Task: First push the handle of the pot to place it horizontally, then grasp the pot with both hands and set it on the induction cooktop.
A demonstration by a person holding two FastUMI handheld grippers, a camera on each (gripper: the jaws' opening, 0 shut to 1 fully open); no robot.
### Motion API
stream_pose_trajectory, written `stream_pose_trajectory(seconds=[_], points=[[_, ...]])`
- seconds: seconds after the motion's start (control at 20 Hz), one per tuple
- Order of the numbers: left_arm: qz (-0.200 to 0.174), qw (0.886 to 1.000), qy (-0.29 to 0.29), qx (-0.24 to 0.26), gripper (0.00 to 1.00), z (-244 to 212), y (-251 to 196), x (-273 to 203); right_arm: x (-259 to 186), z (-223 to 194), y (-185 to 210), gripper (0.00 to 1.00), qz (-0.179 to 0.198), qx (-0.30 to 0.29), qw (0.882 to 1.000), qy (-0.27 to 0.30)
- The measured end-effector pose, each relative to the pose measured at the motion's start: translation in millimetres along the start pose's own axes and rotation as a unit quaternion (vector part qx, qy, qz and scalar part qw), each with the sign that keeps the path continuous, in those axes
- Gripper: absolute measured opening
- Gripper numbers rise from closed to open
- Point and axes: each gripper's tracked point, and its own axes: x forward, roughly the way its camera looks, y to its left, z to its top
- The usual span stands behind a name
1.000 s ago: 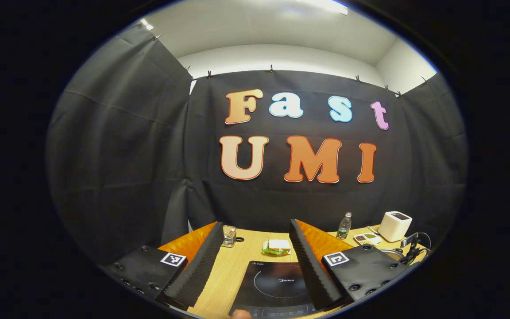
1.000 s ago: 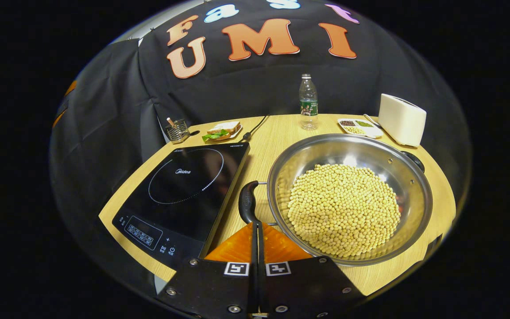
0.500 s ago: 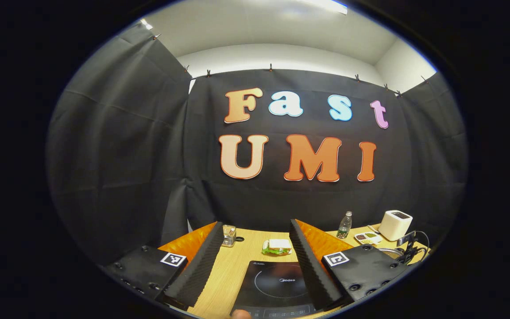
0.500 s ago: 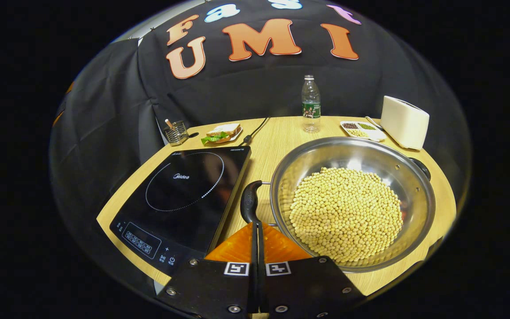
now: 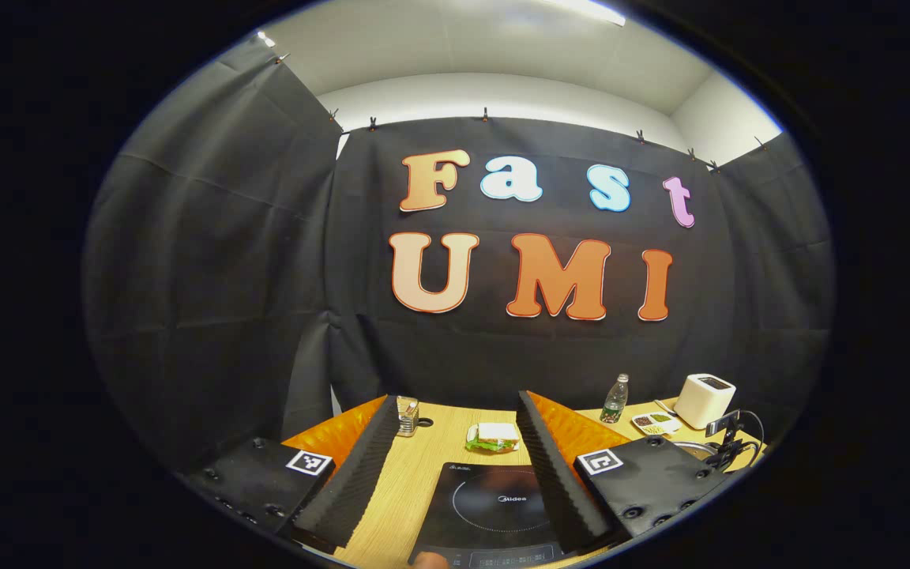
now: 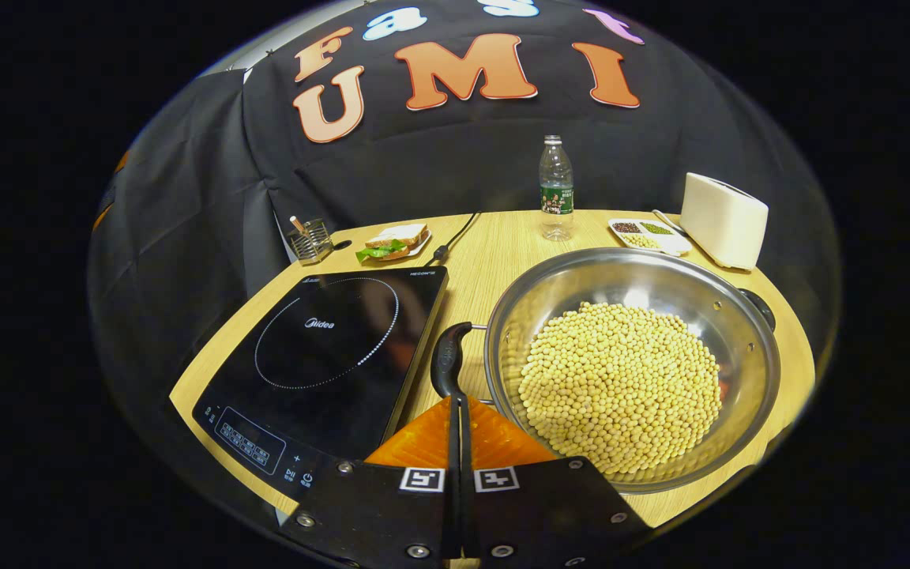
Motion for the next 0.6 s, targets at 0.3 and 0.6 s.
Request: stream_pose_trajectory(seconds=[0.3,0.6], points=[[-0.008,1.0,-0.004,0.001,0.97,1,1,-1,7,5,2,0.0,-0.005,0.003,1.0,-0.004],[-0.008,1.0,-0.006,0.0,0.97,1,10,-5,14,9,2,0.0,-0.008,0.01,1.0,-0.006]])
